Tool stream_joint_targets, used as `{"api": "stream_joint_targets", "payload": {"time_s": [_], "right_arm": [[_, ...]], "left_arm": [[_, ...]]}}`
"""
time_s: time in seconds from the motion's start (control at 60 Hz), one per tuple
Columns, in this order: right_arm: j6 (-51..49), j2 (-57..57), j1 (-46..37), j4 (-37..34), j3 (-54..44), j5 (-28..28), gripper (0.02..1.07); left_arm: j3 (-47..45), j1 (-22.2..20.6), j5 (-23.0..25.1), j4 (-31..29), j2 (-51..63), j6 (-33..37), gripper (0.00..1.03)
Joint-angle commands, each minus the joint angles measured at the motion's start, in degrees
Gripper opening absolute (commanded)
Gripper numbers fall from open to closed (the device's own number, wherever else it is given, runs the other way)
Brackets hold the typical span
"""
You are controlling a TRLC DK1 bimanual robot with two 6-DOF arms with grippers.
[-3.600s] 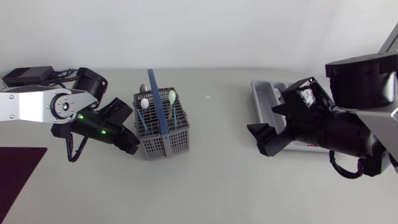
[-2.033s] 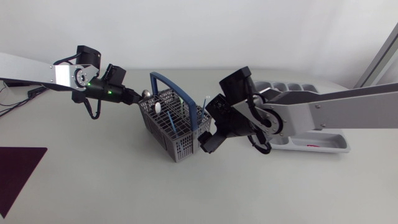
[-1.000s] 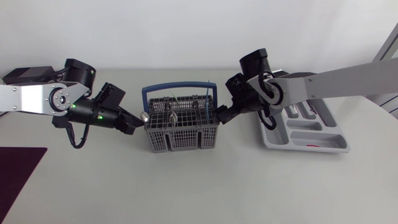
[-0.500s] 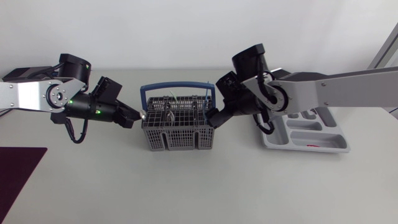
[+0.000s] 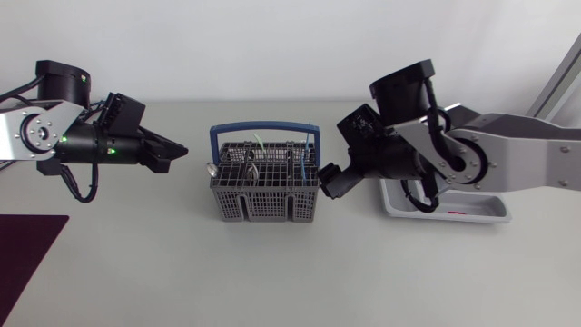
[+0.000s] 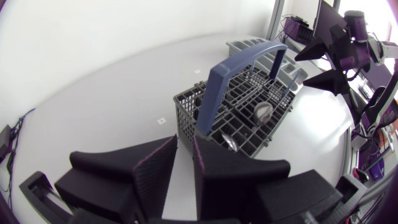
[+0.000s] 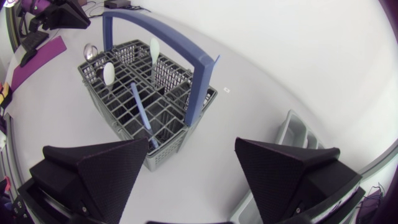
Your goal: Unload the cutlery basket into the drawer organizer.
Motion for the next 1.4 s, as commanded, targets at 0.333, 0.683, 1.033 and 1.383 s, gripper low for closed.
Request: {"api": "stream_joint_targets", "payload": {"time_s": [0.333, 0.683, 1.033, 1.383], "right_arm": [[0.23, -2.07, 6.26, -1.57, -0.55, 0.27, 0.96], [-0.04, 0.75, 6.44, 0.62, -0.81, 0.27, 0.96], [-0.48, 3.56, 7.67, 1.06, 0.51, 0.36, 0.73], [-1.62, 7.34, 7.76, 3.17, 2.71, 1.15, 0.5]], "left_arm": [[-7.88, -4.71, 0.95, -1.15, -9.25, 2.23, 0.75], [-9.64, -7.34, 0.95, -1.42, -12.41, 2.23, 0.92], [-9.82, -7.43, 0.95, -2.21, -13.64, 1.88, 0.97], [-10.08, -7.61, 0.95, -2.38, -14.26, 1.88, 0.97]]}}
